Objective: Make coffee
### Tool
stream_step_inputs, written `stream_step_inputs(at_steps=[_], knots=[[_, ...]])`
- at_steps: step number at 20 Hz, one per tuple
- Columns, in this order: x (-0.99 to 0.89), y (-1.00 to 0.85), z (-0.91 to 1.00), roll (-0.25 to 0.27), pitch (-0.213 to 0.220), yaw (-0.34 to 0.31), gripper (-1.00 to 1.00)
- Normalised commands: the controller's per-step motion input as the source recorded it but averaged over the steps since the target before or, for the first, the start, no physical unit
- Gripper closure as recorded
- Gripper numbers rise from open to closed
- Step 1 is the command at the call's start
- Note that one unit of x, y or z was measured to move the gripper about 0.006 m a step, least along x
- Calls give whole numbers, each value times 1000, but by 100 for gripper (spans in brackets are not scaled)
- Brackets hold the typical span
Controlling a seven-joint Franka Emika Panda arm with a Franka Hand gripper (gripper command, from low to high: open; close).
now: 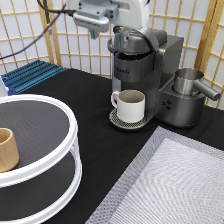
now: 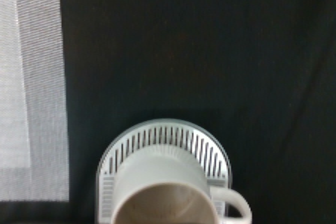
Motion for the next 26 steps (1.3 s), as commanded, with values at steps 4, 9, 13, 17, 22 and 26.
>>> stream_step_inputs(at_steps=[4,9,13,17,22,26], knots=[[-199,696,753,-35,-138,-119,-100],[163,910,443,-161,-43,-99,-100],[385,756,256,-192,14,-55,-100],[381,232,71,-142,71,-31,-100],[210,0,-36,-94,136,-1,-100],[186,-14,-99,-93,155,0,-100]])
